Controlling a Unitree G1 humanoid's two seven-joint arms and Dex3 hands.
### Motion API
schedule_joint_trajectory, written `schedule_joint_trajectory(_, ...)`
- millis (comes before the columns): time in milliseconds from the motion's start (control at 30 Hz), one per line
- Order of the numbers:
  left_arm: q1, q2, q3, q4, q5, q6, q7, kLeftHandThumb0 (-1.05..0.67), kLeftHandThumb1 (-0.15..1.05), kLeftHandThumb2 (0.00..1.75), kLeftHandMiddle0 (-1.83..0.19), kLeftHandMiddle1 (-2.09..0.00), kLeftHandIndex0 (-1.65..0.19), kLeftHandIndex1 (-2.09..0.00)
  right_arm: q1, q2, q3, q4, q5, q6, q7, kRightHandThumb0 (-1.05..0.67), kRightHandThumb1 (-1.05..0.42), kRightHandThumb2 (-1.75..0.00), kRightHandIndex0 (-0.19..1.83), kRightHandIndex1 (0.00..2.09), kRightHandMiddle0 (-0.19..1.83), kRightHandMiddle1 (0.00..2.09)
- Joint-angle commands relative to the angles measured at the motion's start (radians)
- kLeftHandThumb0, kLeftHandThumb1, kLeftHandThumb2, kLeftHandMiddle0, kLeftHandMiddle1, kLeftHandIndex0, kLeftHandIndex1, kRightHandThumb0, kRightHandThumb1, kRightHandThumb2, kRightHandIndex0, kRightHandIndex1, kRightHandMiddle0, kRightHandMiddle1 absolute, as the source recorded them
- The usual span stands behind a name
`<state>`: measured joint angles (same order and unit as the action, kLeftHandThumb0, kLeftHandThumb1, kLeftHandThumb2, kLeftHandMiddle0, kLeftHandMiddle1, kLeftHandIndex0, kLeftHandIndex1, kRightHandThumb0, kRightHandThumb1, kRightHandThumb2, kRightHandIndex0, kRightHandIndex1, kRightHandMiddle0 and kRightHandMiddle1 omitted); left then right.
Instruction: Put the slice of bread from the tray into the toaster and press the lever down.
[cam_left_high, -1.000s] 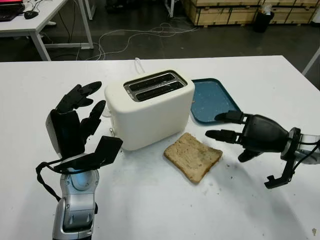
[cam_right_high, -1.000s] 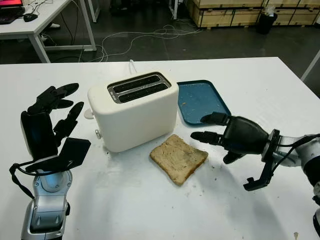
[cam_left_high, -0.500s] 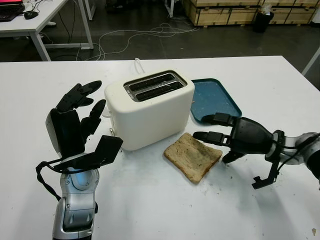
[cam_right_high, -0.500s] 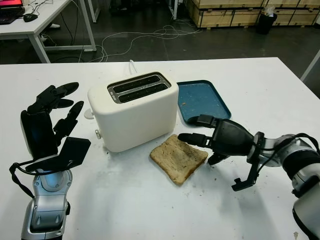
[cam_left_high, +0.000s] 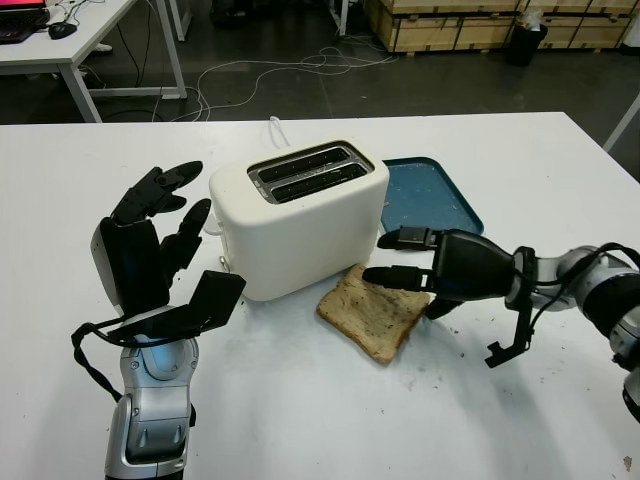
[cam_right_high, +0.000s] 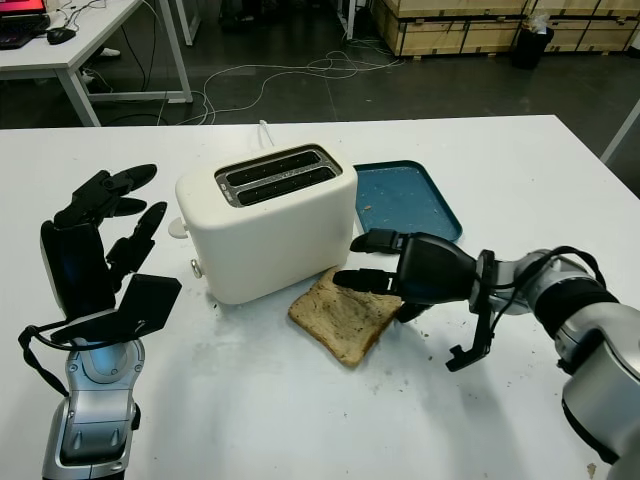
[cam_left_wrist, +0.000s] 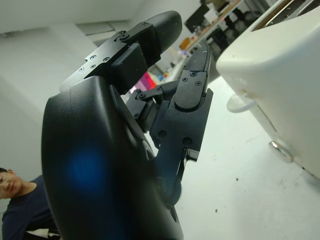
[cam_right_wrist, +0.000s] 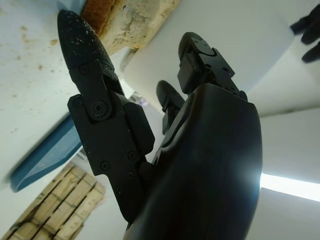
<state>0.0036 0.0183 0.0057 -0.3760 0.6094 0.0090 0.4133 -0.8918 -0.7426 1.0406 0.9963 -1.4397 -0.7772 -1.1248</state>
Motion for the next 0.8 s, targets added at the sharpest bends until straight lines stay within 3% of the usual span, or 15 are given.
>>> schedule_joint_trajectory(0, -0.002, -0.002, -0.001, -0.01, 0.011, -0.007, 0.012, -0.18, 0.84, 0.0, -0.7, -1.0, -0.87, -0.34, 0.0, 0.046, 0.042, 0.022, -0.033, 0.014, -0.015, -0.33, -0.72, 0.0, 0.46, 0.95, 0.56, 0.04)
schedule_joint_trajectory(33, -0.003, 0.0, -0.001, -0.008, 0.013, -0.01, 0.015, -0.19, 0.84, 0.0, -0.7, -1.0, -0.87, -0.34, -0.008, 0.053, 0.053, 0.032, -0.036, 0.004, -0.014, -0.29, -0.74, -0.01, 0.51, 1.18, 0.63, 0.03)
schedule_joint_trajectory(133, -0.002, 0.003, -0.002, -0.007, 0.018, -0.009, 0.019, -0.2, 0.84, 0.0, -0.71, -1.0, -0.88, -0.35, -0.027, 0.076, 0.087, 0.061, -0.049, -0.005, -0.013, -0.34, -0.77, 0.0, 0.71, 1.45, 0.77, 0.04)
schedule_joint_trajectory(333, -0.001, 0.001, -0.002, -0.009, 0.006, -0.014, 0.019, -0.19, 0.84, 0.0, -0.71, -1.0, -0.87, -0.34, -0.025, 0.114, 0.115, 0.105, -0.032, 0.001, -0.028, -0.31, -0.78, 0.0, 0.87, 1.49, 1.22, 0.13)
schedule_joint_trajectory(400, -0.001, 0.0, -0.002, -0.009, 0.003, -0.015, 0.018, -0.18, 0.84, 0.0, -0.71, -1.0, -0.87, -0.34, -0.023, 0.119, 0.112, 0.115, -0.015, -0.015, -0.006, -0.27, -0.79, -0.01, 0.87, 1.55, 1.27, 0.16)
schedule_joint_trajectory(533, 0.001, 0.002, -0.002, -0.014, 0.007, -0.011, 0.014, -0.18, 0.84, 0.0, -0.7, -1.01, -0.87, -0.34, -0.016, 0.113, 0.103, 0.104, 0.021, -0.026, 0.03, -0.54, -0.9, -0.14, 0.91, 1.59, 1.28, 0.23)
schedule_joint_trajectory(567, 0.001, 0.002, -0.003, -0.014, 0.012, -0.008, 0.016, -0.18, 0.84, 0.0, -0.7, -1.01, -0.87, -0.34, -0.015, 0.111, 0.099, 0.099, 0.031, -0.029, 0.038, -0.61, -0.91, -0.25, 0.94, 1.6, 1.19, 0.52)
schedule_joint_trajectory(667, -0.002, 0.0, -0.003, -0.012, 0.017, -0.008, 0.022, -0.19, 0.83, 0.0, -0.72, -1.01, -0.88, -0.34, -0.015, 0.097, 0.106, 0.076, 0.027, -0.006, 0.015, -0.69, -0.92, -0.46, 1.02, 1.66, 1.04, 1.12)
schedule_joint_trajectory(767, -0.001, 0.001, -0.003, -0.01, 0.013, -0.012, 0.022, -0.19, 0.83, 0.0, -0.72, -1.0, -0.88, -0.34, -0.012, 0.084, 0.091, 0.064, 0.048, -0.015, 0.01, -0.66, -0.92, -0.53, 1.08, 1.74, 1.0, 1.44)
